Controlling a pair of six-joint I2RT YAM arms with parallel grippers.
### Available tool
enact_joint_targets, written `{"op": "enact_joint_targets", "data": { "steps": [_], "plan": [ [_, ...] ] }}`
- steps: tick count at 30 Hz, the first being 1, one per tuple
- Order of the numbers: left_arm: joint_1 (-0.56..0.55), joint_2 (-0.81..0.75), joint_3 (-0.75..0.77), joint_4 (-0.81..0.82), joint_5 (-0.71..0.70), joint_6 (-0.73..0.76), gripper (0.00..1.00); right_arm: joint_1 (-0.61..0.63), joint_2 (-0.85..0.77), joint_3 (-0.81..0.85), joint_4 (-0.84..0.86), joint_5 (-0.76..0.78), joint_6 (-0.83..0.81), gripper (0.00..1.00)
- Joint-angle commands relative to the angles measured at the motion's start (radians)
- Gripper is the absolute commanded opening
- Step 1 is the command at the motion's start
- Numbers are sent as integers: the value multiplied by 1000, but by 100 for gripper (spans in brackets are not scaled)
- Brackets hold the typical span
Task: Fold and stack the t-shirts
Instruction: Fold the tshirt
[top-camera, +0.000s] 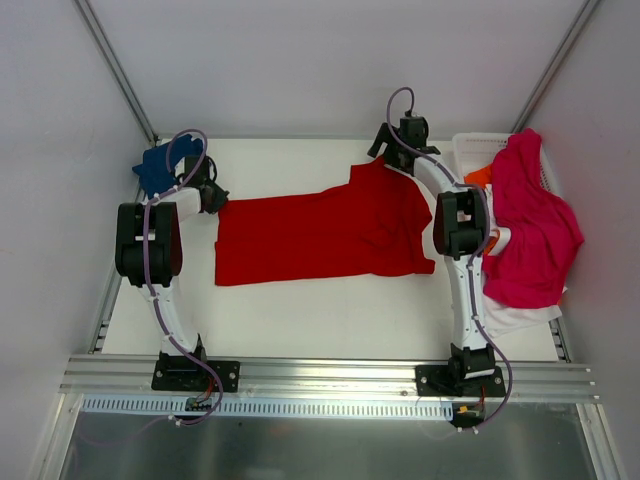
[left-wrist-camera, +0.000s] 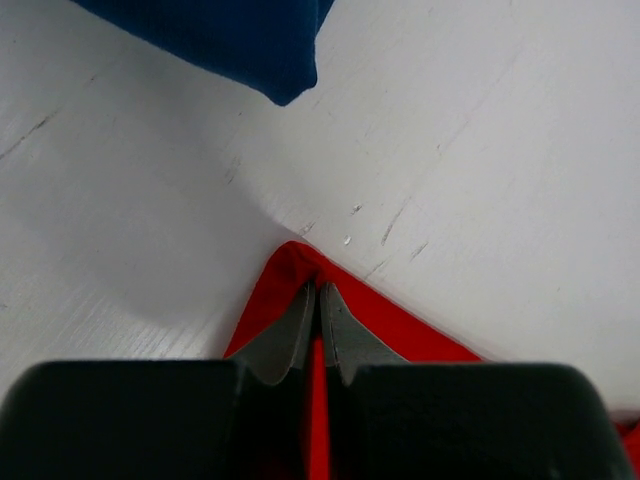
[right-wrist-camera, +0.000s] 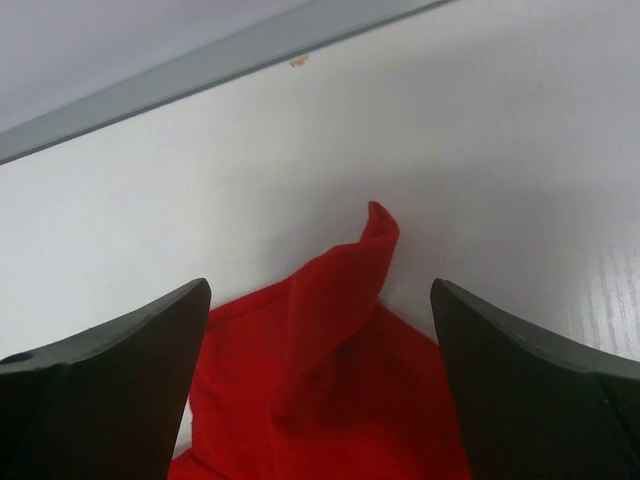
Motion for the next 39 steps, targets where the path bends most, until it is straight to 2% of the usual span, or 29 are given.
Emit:
{"op": "enact_joint_targets", "data": {
  "steps": [1, 3, 4, 6, 9, 10, 11, 12, 14, 21, 31, 39],
  "plan": [
    [7, -29, -9, 27, 11, 6, 0, -6, 21, 55, 32, -21, 41, 96],
    [7, -29, -11, 29, 9, 6, 0, -7, 27, 57, 46, -32, 49, 90],
    [7, -29, -11, 30, 9, 7, 0, -7, 32, 58, 53, -38, 58, 82],
    [7, -29, -12, 32, 9, 6, 0, -9, 44, 70, 60, -53, 66, 72],
    [7, -30, -14, 34, 8, 4, 0, -10, 55, 84, 60, -61, 74, 48],
    [8, -30, -15, 35, 8, 4, 0, -9, 55, 84, 61, -60, 77, 33],
    [7, -30, -15, 37, 8, 4, 0, -10, 57, 84, 60, -60, 78, 25],
    [7, -30, -15, 37, 8, 6, 0, -12, 57, 86, 61, -60, 78, 11],
    [7, -30, -15, 38, 8, 6, 0, -12, 55, 84, 60, -55, 78, 1],
    [7, -24, -7, 40, 11, 7, 0, -16, 24, 55, 61, -44, 44, 0],
    [13, 5, 60, -26, 28, -10, 0, -16, -137, -75, 76, -90, 8, 1],
    [18, -76, 135, -92, 34, 26, 0, -16, -288, -153, 52, -104, -32, 1]
  ]
}}
